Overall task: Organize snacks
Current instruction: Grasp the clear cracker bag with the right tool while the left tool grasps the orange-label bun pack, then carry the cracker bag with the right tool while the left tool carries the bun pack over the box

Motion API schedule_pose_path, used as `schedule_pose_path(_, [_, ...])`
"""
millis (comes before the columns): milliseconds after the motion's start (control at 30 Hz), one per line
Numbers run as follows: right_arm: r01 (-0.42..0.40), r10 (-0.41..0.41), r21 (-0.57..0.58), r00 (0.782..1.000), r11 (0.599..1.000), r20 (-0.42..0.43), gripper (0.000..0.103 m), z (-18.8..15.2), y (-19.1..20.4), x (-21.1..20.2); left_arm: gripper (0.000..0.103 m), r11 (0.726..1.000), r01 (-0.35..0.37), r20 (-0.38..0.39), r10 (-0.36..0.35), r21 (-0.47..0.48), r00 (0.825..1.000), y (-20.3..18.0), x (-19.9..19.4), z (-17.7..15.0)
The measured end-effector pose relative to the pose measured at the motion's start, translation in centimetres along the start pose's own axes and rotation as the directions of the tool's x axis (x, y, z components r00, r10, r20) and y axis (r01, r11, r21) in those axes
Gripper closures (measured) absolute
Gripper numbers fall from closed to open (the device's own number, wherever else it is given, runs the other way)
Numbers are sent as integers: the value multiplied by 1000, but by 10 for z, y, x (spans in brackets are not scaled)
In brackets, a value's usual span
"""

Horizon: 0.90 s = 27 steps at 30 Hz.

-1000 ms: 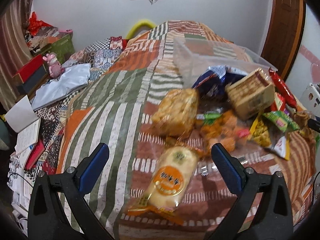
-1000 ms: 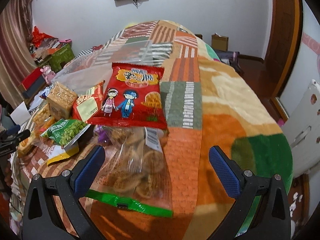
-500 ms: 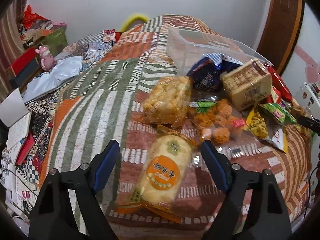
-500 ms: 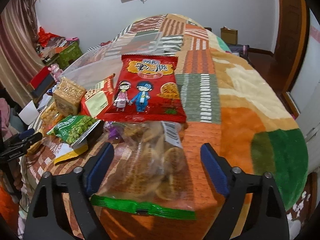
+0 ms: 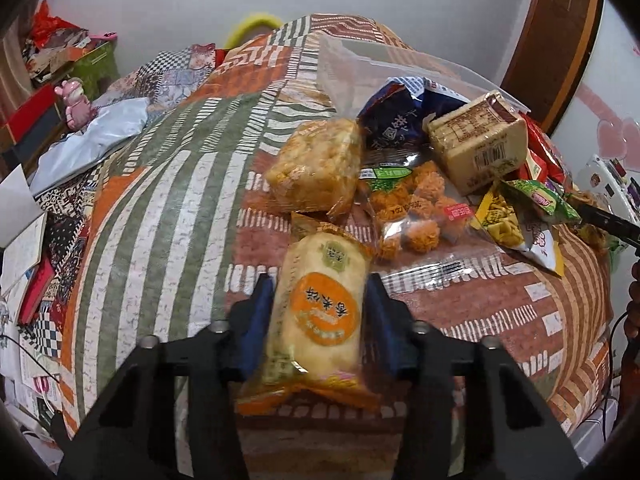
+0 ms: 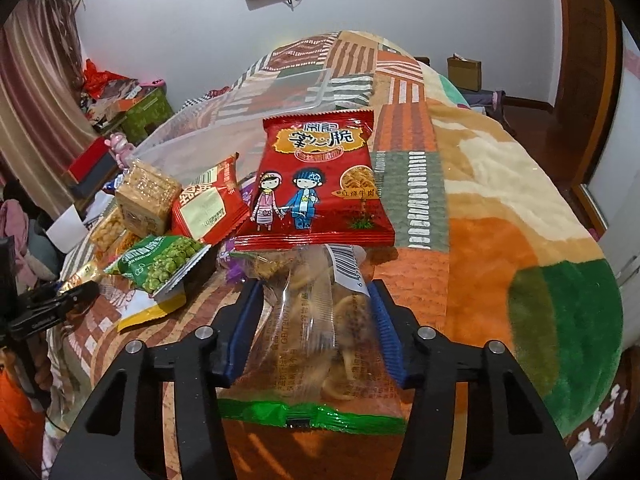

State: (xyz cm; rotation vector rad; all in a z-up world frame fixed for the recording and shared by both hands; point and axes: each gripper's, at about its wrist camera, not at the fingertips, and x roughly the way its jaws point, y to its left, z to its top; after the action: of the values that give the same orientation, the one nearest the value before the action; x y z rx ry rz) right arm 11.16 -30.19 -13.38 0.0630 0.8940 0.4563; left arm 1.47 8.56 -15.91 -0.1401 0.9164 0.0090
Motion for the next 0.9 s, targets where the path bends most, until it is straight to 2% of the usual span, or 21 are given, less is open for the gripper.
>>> schedule_pose_path(167, [-19, 19, -2, 1000, 1000, 9, 56, 0, 3, -4, 63, 999, -8, 8, 9, -35, 1000, 8, -6, 0])
schedule_pose_path(467, [-53, 56, -54, 996, 997, 65, 57, 10, 20, -24, 63, 1000, 0, 95, 2, -13, 995, -2, -35, 13])
schedule_pose_path(767, [-105, 120, -126, 986, 986, 116, 57, 25, 45, -34, 63, 999, 35, 177, -38, 21, 984, -19, -57, 38])
schedule_pose_path(900, [-136, 157, -153, 978, 979, 135, 57, 31, 56, -35, 63, 997, 72, 210, -78, 36, 975, -31, -62, 54])
